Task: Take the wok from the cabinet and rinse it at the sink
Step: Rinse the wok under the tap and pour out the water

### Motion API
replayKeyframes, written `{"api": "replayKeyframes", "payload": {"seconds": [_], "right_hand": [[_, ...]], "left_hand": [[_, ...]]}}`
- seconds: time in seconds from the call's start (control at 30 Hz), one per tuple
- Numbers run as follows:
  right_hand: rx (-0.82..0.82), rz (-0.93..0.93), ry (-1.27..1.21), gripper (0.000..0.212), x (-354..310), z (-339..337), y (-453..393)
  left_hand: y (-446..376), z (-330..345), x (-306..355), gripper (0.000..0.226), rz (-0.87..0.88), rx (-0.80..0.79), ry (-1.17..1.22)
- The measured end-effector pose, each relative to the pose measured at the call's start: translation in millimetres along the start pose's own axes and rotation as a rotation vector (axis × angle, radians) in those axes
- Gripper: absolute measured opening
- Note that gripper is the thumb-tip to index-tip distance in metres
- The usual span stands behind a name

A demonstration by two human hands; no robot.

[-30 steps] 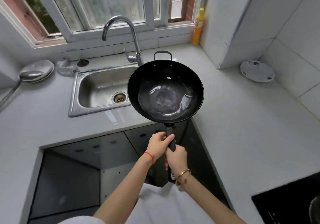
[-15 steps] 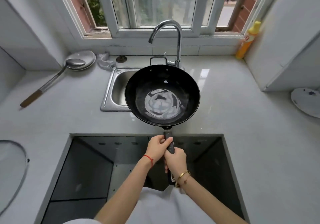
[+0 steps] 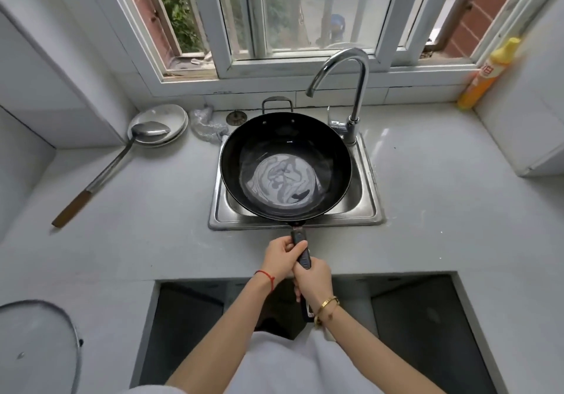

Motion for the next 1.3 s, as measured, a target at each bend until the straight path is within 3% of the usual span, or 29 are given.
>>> {"api": "replayKeyframes", "payload": {"seconds": [0.6, 1.3], "right_hand": [[0.080, 0.018, 0.039, 0.029, -5.0, 30.4, -36.5], [-0.177, 0.052, 0.131, 0.022, 18.1, 31.3, -52.0]], "left_hand": [[-46.6, -18.3, -14.8, 0.020, -0.046, -0.109, -0.001], [-45.8, -10.9, -19.3, 0.027, -0.110, -0.115, -0.060]]}}
Point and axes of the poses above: each hand's wrist, its own y-axis away from the middle knuckle, its own z-axis out of the palm, x = y × z, the point moved 9 cm from there along -y, towards the middle knuckle, and after that the axes turned 1 degree about -z, right-handed, at the moved point
